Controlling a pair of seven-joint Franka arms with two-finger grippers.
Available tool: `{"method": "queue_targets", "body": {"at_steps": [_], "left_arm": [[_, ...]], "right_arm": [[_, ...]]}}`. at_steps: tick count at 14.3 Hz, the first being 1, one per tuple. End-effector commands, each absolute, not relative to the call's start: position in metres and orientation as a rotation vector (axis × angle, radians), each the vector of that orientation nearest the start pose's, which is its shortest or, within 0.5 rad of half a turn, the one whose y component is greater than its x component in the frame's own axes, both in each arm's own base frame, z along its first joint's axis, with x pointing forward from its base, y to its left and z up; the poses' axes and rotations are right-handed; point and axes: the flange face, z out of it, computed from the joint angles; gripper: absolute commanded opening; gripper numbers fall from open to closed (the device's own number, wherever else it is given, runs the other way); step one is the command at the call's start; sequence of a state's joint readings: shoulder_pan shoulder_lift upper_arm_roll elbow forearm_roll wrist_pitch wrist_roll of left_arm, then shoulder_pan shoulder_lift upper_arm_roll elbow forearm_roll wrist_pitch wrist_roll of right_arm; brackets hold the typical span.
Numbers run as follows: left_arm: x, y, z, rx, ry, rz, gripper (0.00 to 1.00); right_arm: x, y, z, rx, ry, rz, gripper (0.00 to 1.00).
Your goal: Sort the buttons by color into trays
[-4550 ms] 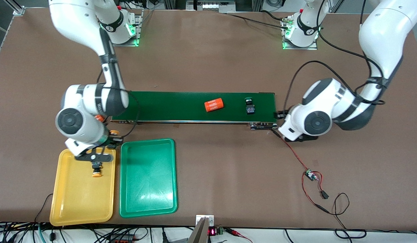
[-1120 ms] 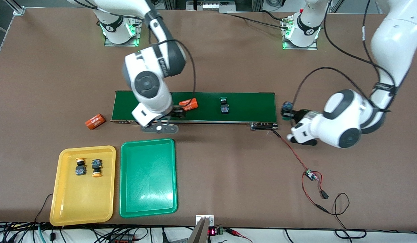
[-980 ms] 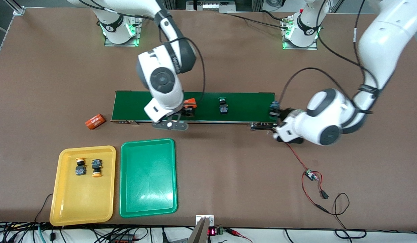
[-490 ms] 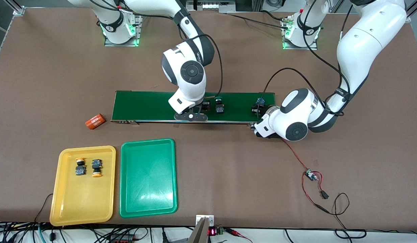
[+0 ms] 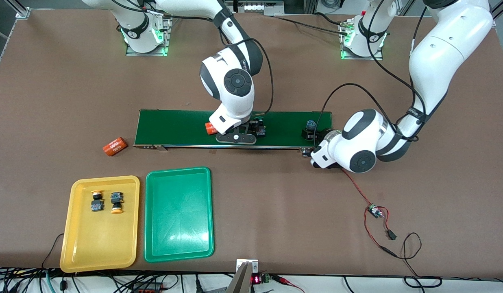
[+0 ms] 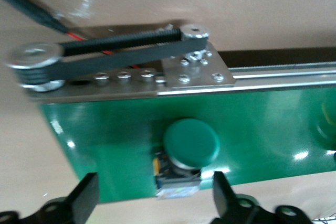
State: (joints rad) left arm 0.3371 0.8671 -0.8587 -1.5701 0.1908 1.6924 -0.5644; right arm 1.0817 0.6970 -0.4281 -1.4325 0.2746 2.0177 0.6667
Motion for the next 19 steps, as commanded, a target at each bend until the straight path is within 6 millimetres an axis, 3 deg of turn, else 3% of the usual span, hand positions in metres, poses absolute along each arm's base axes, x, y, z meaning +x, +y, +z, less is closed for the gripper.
{"method": "queue_targets", "body": {"at_steps": [1,4,8,10,12,14,15,16,19], "left_arm": [[0.621,-0.188,0.297,-3.138,-0.103,1.009,1.00],[0.650,-0.144,0.348,-3.123,-0.158,0.963,1.00],[0.663,-0.100,0.371,-3.076,-0.136,0.872,1.00],[0.669,-0.066,0.375,-3.094,-0.118,0.843,1.00],[0.670,-0.036,0.392,-3.117,-0.022,0.782,1.00],[0.670,-0.023,0.414,-3.110,0.095,0.702,1.00],[0.669,-0.016,0.427,-3.113,0.130,0.656,1.00],[0.669,-0.012,0.436,-3.105,0.168,0.604,1.00],[0.665,-0.005,0.470,-3.109,0.189,0.494,1.00]], "right_arm": [[0.516,0.496,0.296,-3.140,0.150,0.085,1.00],[0.505,0.510,0.287,-3.124,0.111,0.092,1.00],[0.501,0.517,0.274,-3.071,0.155,0.150,1.00],[0.500,0.516,0.264,-3.084,0.153,0.161,1.00],[0.500,0.515,0.253,-3.096,0.156,0.165,1.00],[0.503,0.512,0.249,-3.098,0.158,0.166,0.77],[0.502,0.512,0.248,-3.100,0.164,0.169,0.61],[0.501,0.513,0.248,-3.100,0.178,0.171,0.38],[0.507,0.507,0.251,-3.095,0.193,0.168,0.04]]}}
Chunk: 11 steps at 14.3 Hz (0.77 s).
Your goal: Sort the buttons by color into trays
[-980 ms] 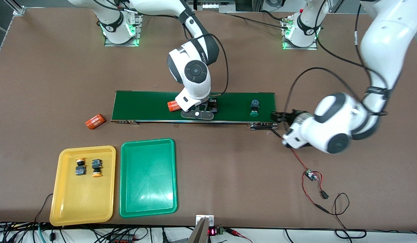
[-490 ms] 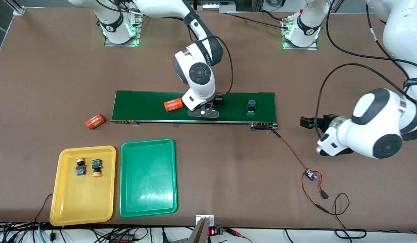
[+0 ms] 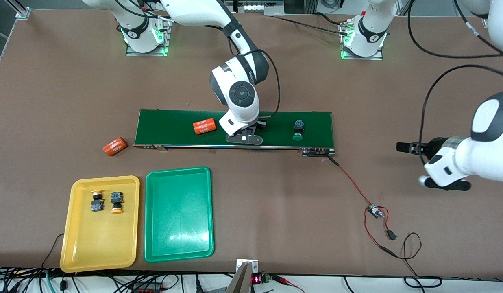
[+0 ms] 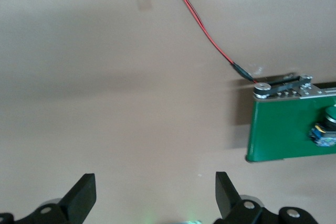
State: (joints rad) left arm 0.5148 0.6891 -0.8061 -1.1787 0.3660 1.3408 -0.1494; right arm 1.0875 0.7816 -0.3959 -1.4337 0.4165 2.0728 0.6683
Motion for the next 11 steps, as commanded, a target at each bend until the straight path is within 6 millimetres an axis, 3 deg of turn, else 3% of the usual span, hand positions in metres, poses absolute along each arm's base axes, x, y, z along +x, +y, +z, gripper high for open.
{"method": "queue_targets", "body": {"at_steps": [1,3,5,7,9,11], "left_arm": [[0.662,-0.001,0.482,-3.129,0.183,0.478,1.00],[0.654,0.006,0.508,-3.159,0.165,0.385,1.00],[0.642,0.015,0.537,-3.202,0.136,0.257,1.00],[0.628,0.014,0.562,-3.179,0.112,0.183,1.00],[0.610,-0.008,0.592,-3.145,0.139,0.077,1.00],[0.588,-0.015,0.603,-3.119,0.149,0.006,1.00]], "right_arm": [[0.512,0.506,0.258,-3.092,0.179,0.157,0.00],[0.524,0.501,0.275,-3.076,0.215,0.117,0.00],[0.551,0.478,0.304,-3.072,0.287,0.058,0.00],[0.582,0.447,0.328,-3.080,0.372,-0.017,0.00],[0.615,0.403,0.338,-3.087,0.456,-0.080,0.00],[0.645,0.366,0.349,-3.081,0.418,-0.128,0.00]]}}
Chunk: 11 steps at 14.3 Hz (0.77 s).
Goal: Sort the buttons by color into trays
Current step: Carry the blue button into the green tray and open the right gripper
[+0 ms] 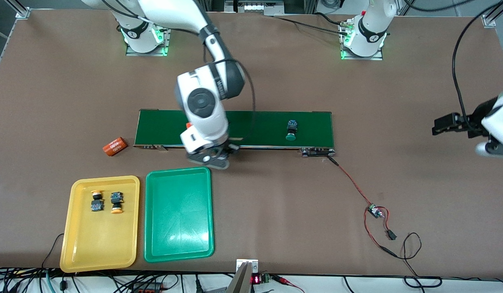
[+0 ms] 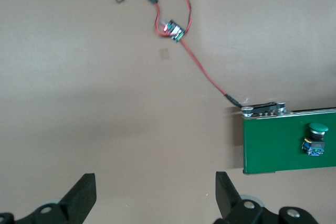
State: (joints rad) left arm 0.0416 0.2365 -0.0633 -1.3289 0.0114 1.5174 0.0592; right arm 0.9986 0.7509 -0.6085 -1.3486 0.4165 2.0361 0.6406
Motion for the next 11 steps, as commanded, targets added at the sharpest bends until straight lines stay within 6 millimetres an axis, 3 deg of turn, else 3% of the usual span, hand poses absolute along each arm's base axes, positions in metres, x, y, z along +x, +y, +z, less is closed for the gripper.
{"method": "queue_targets", "body": {"at_steps": [1,2,4,7,10,11], "left_arm": [[0.575,-0.008,0.602,-3.116,0.131,-0.006,1.00],[0.565,-0.009,0.603,-3.117,0.134,-0.040,1.00],[0.548,-0.001,0.604,-3.121,0.118,-0.052,1.00],[0.545,0.001,0.608,-3.123,0.107,0.020,1.00],[0.549,-0.006,0.612,-3.120,0.130,0.015,1.00],[0.546,-0.007,0.612,-3.122,0.132,0.041,1.00]], "right_arm": [[0.663,0.345,0.351,-3.084,0.404,-0.155,0.00],[0.681,0.324,0.351,-3.083,0.371,-0.179,0.00],[0.711,0.292,0.333,-3.108,0.288,-0.231,0.00],[0.747,0.238,0.278,-3.174,0.153,-0.300,0.00],[0.755,0.223,0.232,-3.165,0.135,-0.353,0.00],[0.756,0.218,0.209,-3.169,0.138,-0.357,0.00]]}}
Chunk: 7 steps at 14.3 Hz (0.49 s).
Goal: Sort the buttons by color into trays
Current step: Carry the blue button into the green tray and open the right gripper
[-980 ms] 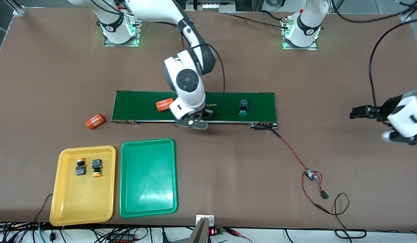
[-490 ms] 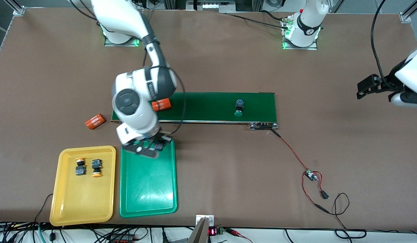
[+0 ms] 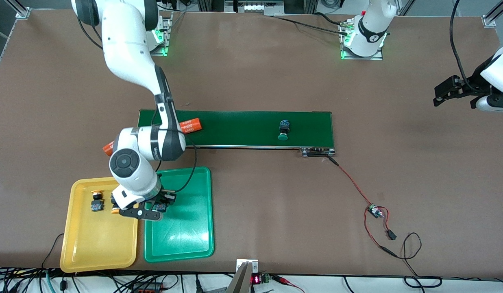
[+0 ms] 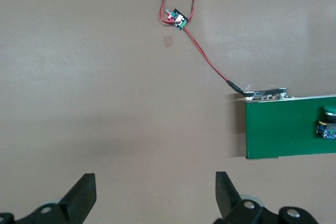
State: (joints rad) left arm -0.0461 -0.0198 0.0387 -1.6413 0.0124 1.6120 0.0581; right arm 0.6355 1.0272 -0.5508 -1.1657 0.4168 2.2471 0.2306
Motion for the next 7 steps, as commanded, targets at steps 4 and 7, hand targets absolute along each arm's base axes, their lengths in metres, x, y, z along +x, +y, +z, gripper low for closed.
{"method": "queue_targets", "body": {"at_steps": [4,7], "left_arm": [[0.544,-0.010,0.619,-3.121,0.143,0.070,1.00],[0.544,-0.020,0.620,-3.119,0.170,0.065,1.00]], "right_arm": [[0.755,0.219,0.183,-3.173,0.120,-0.383,0.72],[0.755,0.225,0.205,-3.163,0.111,-0.382,1.00]]}}
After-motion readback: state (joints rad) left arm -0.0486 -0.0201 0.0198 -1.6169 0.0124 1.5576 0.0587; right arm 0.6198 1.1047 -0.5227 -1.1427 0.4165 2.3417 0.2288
